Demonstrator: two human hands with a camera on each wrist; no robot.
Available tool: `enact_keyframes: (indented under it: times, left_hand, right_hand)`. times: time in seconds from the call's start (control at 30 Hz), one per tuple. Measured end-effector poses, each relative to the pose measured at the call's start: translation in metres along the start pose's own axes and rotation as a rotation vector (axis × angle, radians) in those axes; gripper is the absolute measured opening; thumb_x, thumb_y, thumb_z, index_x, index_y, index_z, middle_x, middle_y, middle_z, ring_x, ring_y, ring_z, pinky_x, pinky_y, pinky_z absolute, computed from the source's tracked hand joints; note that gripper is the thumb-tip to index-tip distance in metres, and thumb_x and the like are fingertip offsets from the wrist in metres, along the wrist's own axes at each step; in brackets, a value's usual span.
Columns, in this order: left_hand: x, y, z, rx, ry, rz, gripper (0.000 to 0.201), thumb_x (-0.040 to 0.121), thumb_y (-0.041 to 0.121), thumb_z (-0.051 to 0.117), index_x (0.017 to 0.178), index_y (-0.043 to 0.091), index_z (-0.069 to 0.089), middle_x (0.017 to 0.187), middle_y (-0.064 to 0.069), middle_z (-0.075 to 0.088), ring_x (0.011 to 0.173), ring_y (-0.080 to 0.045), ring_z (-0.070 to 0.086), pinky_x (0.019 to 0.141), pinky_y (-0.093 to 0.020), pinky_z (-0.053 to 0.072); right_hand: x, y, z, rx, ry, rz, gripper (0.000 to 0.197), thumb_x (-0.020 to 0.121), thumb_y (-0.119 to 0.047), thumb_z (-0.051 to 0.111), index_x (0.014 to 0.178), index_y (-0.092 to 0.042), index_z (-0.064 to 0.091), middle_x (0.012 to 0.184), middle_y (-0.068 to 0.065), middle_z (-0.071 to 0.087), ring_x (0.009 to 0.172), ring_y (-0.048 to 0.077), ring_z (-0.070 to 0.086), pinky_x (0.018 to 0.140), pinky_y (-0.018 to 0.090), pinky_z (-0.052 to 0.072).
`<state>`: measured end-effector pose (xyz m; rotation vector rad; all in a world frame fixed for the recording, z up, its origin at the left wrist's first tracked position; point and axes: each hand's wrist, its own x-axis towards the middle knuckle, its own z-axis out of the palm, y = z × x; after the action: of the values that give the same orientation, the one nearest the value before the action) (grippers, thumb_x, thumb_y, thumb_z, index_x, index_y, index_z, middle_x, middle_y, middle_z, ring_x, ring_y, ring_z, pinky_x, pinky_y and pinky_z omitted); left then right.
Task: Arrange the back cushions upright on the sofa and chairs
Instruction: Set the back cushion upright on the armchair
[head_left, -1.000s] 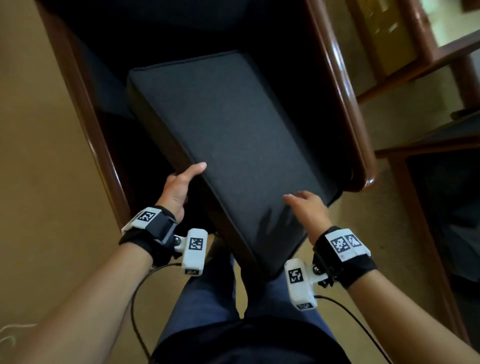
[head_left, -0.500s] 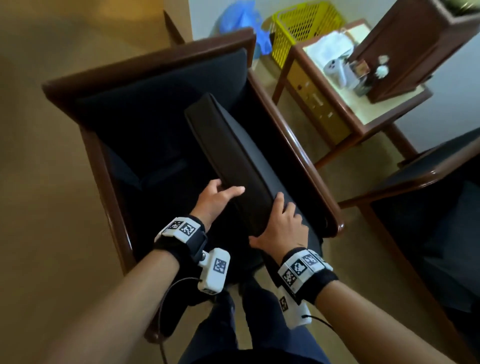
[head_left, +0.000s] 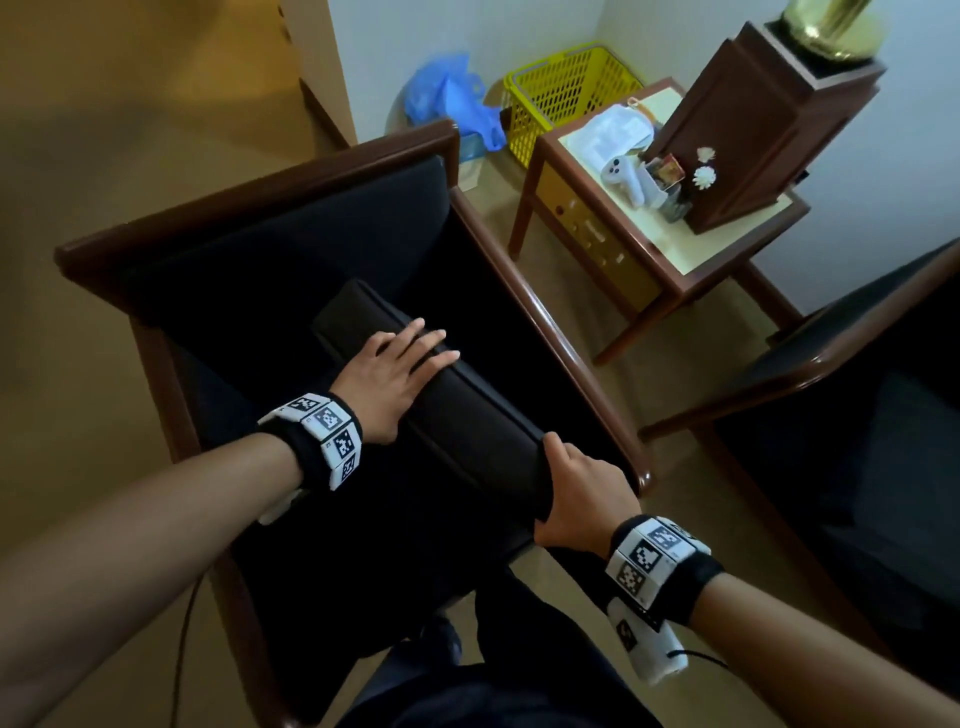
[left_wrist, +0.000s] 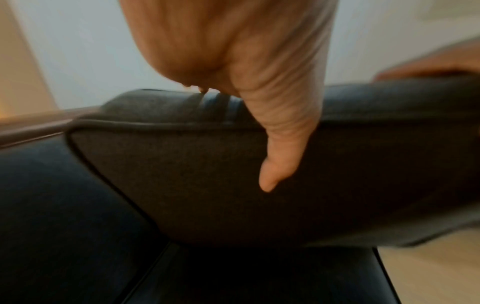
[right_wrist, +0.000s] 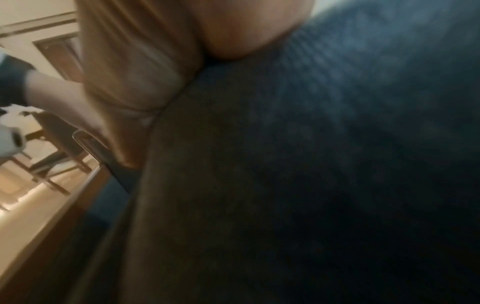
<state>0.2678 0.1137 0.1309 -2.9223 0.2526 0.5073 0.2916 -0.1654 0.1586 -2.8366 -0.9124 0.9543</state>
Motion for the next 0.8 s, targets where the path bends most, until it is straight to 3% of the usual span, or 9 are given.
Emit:
enact_keyframes:
  times: [0.1, 0.17, 0.23, 0.3, 0.4, 0.5, 0.63, 0.8]
  left_hand:
    - [0.012, 0.010, -0.002, -0.001, 0.023, 0.094, 0.107, 0.054, 0.029, 0.074, 0.148, 0.019, 0.024, 0.146, -0.008, 0.041, 0.143, -0.028, 0.033, 0.113, -0.042, 0.018]
    - [0.017, 0.015, 0.001, -0.052, 0.126, 0.125, 0.100, 0.037, 0.025, 0.076, 0.132, 0.015, 0.046, 0.121, -0.007, 0.057, 0.115, -0.027, 0.057, 0.103, -0.041, 0.033]
    - [0.020, 0.018, 0.000, -0.083, 0.182, 0.107, 0.092, 0.030, 0.021, 0.077, 0.120, 0.013, 0.056, 0.101, -0.006, 0.061, 0.089, -0.027, 0.061, 0.085, -0.041, 0.043]
    - [0.019, 0.022, -0.003, -0.087, 0.180, 0.073, 0.088, 0.027, 0.022, 0.078, 0.112, 0.013, 0.060, 0.090, -0.005, 0.060, 0.076, -0.026, 0.060, 0.073, -0.039, 0.045]
    - [0.005, 0.027, -0.004, -0.079, 0.134, 0.038, 0.077, 0.030, 0.026, 0.074, 0.105, 0.014, 0.063, 0.083, -0.001, 0.060, 0.071, -0.022, 0.059, 0.068, -0.036, 0.041]
    - [-0.023, 0.033, -0.007, -0.134, 0.049, -0.022, 0.068, 0.037, 0.037, 0.071, 0.102, 0.021, 0.060, 0.085, 0.006, 0.062, 0.074, -0.017, 0.060, 0.072, -0.032, 0.037]
    - [-0.084, 0.039, 0.003, -0.254, -0.008, -0.191, 0.066, 0.034, 0.043, 0.070, 0.097, 0.022, 0.063, 0.081, 0.011, 0.062, 0.072, -0.014, 0.061, 0.069, -0.029, 0.031]
    - [-0.152, 0.052, 0.036, -0.372, 0.021, -0.443, 0.084, 0.026, 0.044, 0.075, 0.105, 0.020, 0.066, 0.089, 0.005, 0.066, 0.078, -0.020, 0.065, 0.071, -0.037, 0.048]
  right_hand:
    - [-0.005, 0.029, -0.006, 0.024, -0.038, -0.036, 0.087, 0.059, -0.054, 0.073, 0.130, -0.024, 0.032, 0.109, -0.006, 0.058, 0.085, 0.020, 0.064, 0.064, 0.028, 0.044]
    - [-0.005, 0.038, -0.008, 0.042, -0.039, -0.038, 0.092, 0.055, -0.058, 0.072, 0.132, -0.026, 0.030, 0.112, -0.007, 0.057, 0.088, 0.019, 0.063, 0.066, 0.028, 0.047]
    - [-0.002, 0.040, -0.009, 0.050, -0.031, -0.047, 0.100, 0.051, -0.061, 0.071, 0.135, -0.026, 0.029, 0.115, -0.007, 0.054, 0.091, 0.020, 0.062, 0.068, 0.029, 0.048]
    - [0.001, 0.041, -0.010, 0.043, -0.036, -0.071, 0.102, 0.050, -0.060, 0.073, 0.135, -0.025, 0.029, 0.114, -0.005, 0.053, 0.091, 0.021, 0.061, 0.068, 0.029, 0.046]
    - [0.000, 0.047, -0.015, 0.025, -0.047, -0.140, 0.088, 0.051, -0.055, 0.077, 0.123, -0.027, 0.033, 0.101, -0.008, 0.052, 0.076, 0.014, 0.054, 0.063, 0.025, 0.039]
    - [0.001, 0.049, -0.031, -0.015, -0.093, -0.223, 0.080, 0.051, -0.051, 0.080, 0.115, -0.029, 0.037, 0.098, -0.009, 0.055, 0.074, 0.013, 0.051, 0.062, 0.026, 0.042]
    - [0.012, 0.028, -0.047, -0.140, -0.173, -0.383, 0.091, 0.052, -0.044, 0.085, 0.129, -0.025, 0.040, 0.110, -0.004, 0.061, 0.089, 0.020, 0.062, 0.074, 0.034, 0.054]
    - [0.029, -0.018, -0.040, -0.270, -0.218, -0.529, 0.103, 0.055, -0.041, 0.087, 0.142, -0.026, 0.032, 0.121, -0.002, 0.059, 0.100, 0.023, 0.063, 0.079, 0.035, 0.054]
